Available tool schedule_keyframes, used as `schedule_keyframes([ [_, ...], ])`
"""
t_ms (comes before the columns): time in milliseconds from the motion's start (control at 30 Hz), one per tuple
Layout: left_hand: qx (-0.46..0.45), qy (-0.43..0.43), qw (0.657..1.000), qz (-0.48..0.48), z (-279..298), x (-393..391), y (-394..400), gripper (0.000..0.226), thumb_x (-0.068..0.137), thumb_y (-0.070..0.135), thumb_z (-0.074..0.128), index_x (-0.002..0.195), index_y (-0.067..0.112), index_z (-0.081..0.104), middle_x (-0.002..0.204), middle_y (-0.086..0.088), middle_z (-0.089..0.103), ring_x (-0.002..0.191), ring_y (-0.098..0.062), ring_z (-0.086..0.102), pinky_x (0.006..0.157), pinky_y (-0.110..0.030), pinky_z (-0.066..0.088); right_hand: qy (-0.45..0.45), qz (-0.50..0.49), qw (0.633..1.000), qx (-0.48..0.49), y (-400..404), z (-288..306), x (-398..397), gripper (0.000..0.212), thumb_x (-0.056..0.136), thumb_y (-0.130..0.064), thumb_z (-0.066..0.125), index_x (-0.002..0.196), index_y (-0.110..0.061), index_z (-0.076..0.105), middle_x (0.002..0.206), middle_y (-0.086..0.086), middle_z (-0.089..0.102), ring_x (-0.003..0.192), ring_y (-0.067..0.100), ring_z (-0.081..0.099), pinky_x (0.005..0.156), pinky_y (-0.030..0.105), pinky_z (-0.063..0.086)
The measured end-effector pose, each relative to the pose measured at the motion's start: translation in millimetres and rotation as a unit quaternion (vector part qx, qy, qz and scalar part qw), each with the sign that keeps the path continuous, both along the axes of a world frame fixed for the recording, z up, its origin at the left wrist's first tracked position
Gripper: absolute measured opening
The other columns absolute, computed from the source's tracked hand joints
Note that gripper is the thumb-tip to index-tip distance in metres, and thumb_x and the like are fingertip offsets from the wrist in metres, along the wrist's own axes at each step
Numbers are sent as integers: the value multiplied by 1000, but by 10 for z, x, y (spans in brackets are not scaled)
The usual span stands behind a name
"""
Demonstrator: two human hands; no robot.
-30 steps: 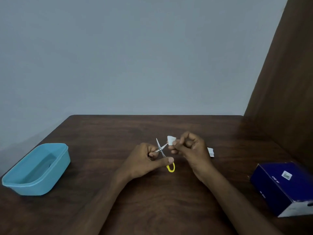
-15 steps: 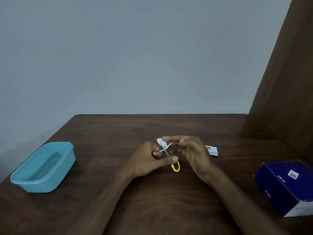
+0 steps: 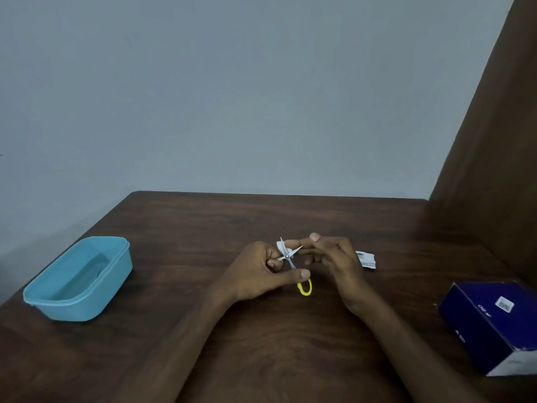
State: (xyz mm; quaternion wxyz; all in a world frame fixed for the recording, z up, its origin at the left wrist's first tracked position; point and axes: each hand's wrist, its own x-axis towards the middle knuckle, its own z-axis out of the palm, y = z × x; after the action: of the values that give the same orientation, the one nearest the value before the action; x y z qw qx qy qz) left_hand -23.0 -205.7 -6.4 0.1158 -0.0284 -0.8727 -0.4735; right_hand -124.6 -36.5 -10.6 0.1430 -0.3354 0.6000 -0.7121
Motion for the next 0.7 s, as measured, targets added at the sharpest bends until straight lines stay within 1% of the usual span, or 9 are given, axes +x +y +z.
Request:
schedule_keyframes([
  [33, 2, 7, 1000, -8, 27, 15, 15, 20, 93, 30, 84, 82, 25, 68, 60, 17, 22, 56, -13, 26, 60, -29, 28, -10, 12, 1000, -11, -10, 8, 20, 40, 99, -32, 54, 89, -13, 87, 111, 12, 82, 94, 18, 74, 80, 38, 49],
  [67, -2, 7, 1000, -13, 41, 19, 23, 26, 93, 29, 84, 86, 17, 62, 61, 22, 23, 54, -11, 25, 58, -27, 27, -21, 21, 999, -23, -18, 17, 30, 39, 98, -32, 55, 90, -13, 87, 112, 13, 82, 94, 18, 74, 79, 37, 49],
  [133, -12, 7, 1000, -5, 24, 8, 24, 48, 92, 26, 85, 69, 5, 48, 52, 18, 38, 52, -12, 26, 56, -25, 27, -34, 38, 998, -41, -25, 33, 30, 38, 97, -33, 55, 92, -15, 88, 117, 12, 81, 100, 19, 75, 79, 37, 48],
  [200, -16, -1, 1000, 10, -3, -6, 7, 66, 88, 34, 88, 59, 9, 34, 52, 5, 34, 52, -14, 28, 55, -25, 28, -41, 57, 996, -59, -32, 27, 32, 39, 96, -32, 52, 96, -16, 87, 122, 12, 80, 108, 22, 75, 82, 43, 45],
  [267, -20, -17, 999, 24, -32, -17, -3, 71, 84, 43, 90, 57, 15, 31, 53, 4, 31, 52, -16, 28, 53, -27, 26, -62, 65, 993, -82, -41, 37, 36, 42, 91, -38, 57, 104, -8, 84, 127, 15, 77, 109, 25, 74, 83, 45, 45],
  [367, -19, -25, 999, 34, -56, -31, -5, 75, 82, 47, 91, 57, 19, 26, 54, 2, 29, 52, -16, 24, 52, -28, 24, -96, 19, 990, -106, -45, 66, 2, 47, 92, -40, 58, 106, 0, 79, 125, 16, 78, 101, 25, 74, 77, 38, 49],
  [500, -13, -7, 999, 34, -78, -51, -15, 77, 83, 47, 90, 60, 20, 21, 56, 4, 25, 55, -17, 22, 55, -33, 24, -44, -75, 996, -17, 17, 54, -92, 54, 103, -53, 54, 90, -9, 84, 106, 9, 83, 89, 15, 76, 75, 35, 49],
  [600, -11, -5, 999, 33, -76, -55, -23, 76, 84, 43, 90, 59, 21, 22, 54, 7, 25, 54, -14, 23, 54, -30, 26, -24, -40, 999, 15, 27, 29, -71, 62, 99, -55, 45, 89, -8, 84, 102, 9, 84, 86, 12, 73, 77, 34, 50],
  [700, -12, 1, 1000, 24, -75, -56, -30, 75, 86, 41, 89, 59, 19, 23, 55, 6, 26, 54, -14, 25, 56, -28, 28, -35, 2, 999, 7, -29, 25, -12, 71, 95, -62, 49, 100, -1, 83, 105, 11, 83, 87, 14, 72, 80, 33, 50],
])
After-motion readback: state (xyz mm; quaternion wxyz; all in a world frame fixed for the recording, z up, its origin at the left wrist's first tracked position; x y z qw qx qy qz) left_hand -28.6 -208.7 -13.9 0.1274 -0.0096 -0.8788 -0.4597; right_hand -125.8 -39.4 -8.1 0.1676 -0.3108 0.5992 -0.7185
